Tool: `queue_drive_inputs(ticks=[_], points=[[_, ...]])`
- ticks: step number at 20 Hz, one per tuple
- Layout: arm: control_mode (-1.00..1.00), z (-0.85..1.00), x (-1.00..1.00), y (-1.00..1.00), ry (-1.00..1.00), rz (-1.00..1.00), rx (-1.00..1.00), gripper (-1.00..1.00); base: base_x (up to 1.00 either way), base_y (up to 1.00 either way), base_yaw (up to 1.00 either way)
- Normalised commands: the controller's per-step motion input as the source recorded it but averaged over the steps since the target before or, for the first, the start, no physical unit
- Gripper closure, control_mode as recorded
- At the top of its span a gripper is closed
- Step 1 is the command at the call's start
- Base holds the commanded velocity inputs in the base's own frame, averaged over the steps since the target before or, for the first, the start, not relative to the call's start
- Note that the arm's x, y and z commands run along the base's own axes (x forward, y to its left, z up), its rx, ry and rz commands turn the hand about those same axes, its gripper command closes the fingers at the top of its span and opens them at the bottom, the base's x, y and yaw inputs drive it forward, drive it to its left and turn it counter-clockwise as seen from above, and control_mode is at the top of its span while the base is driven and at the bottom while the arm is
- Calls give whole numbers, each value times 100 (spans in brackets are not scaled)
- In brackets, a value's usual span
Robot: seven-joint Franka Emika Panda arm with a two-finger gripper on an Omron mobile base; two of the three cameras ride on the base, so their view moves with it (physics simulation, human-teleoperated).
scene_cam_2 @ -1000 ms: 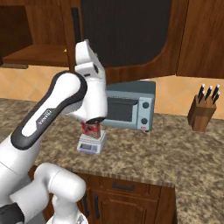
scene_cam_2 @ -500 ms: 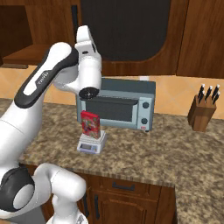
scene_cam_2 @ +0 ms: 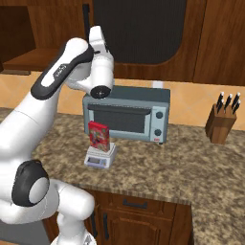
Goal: Pick the cereal and place it on the digital scale for weighing, and close the cabinet.
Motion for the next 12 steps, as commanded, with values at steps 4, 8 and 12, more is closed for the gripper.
queue_drive_inputs(ticks=[4, 8, 12], points=[[-100, -54, 88, 0, -2, 0, 0, -100, 0, 0, 0], [-100, -45, 100, 0, 0, 0, 0, -100, 0, 0, 0], [-100, -13, 100, 0, 0, 0, 0, -100, 0, 0, 0]])
